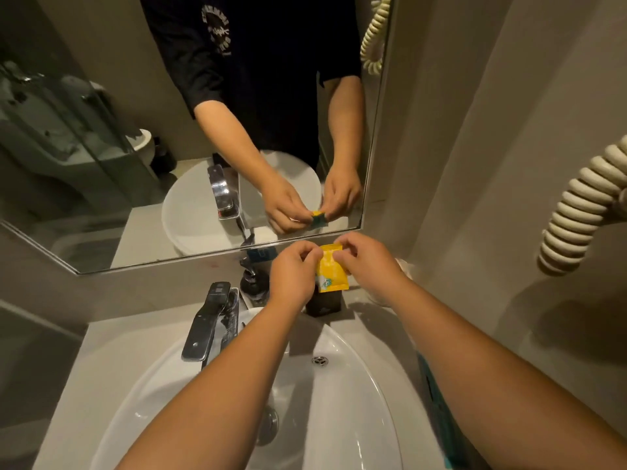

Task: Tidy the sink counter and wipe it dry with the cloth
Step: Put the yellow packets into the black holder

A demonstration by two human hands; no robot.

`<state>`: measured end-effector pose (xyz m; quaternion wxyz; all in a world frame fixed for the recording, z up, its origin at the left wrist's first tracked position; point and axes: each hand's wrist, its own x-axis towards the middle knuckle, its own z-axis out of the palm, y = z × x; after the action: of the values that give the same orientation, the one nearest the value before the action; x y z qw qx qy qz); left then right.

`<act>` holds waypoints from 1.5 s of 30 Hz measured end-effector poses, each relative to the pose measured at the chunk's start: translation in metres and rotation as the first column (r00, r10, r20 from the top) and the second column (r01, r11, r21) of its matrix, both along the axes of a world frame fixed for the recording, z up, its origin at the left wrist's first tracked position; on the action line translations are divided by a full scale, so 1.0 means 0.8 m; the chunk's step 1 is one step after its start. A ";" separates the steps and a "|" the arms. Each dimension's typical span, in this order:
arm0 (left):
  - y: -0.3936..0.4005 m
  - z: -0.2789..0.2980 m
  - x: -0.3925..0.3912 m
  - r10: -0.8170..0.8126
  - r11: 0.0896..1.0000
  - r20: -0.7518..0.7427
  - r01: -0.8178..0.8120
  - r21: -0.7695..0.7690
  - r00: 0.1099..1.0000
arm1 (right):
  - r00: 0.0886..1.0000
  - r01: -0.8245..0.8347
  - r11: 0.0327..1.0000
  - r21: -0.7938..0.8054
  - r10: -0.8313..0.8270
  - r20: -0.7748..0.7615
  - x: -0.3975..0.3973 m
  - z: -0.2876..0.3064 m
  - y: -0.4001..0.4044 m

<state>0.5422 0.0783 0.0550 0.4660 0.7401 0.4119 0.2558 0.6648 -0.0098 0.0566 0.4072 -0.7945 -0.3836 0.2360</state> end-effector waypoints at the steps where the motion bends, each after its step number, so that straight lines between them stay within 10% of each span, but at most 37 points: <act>1: 0.005 -0.006 0.001 0.024 0.999 -0.024 -0.023 0.028 0.999 | 0.999 -0.017 0.999 -0.029 0.018 0.044 -0.001 -0.003 0.008; 10: 0.035 -0.063 0.010 0.117 0.987 -0.290 -0.079 0.140 0.950 | 0.969 0.041 0.979 -0.200 0.010 0.248 -0.009 -0.060 0.053; 15: 0.039 -0.070 0.020 0.057 0.952 -0.671 0.162 0.258 0.739 | 0.897 0.126 0.902 -0.413 0.075 0.437 -0.015 -0.094 0.066; 25: 0.036 -0.075 0.026 0.038 0.913 -0.812 0.309 0.265 0.583 | 0.806 0.162 0.833 -0.529 0.198 0.558 -0.016 -0.105 0.071; 45: 0.013 -0.068 0.002 0.148 0.935 -0.545 0.064 0.350 0.825 | 0.850 0.175 0.953 -0.246 -0.020 0.526 -0.021 -0.089 0.057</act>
<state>0.5435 0.0885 0.0009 0.1773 0.8442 0.4946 0.1060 0.6483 0.0360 -0.0148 0.1817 -0.8973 -0.3996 0.0451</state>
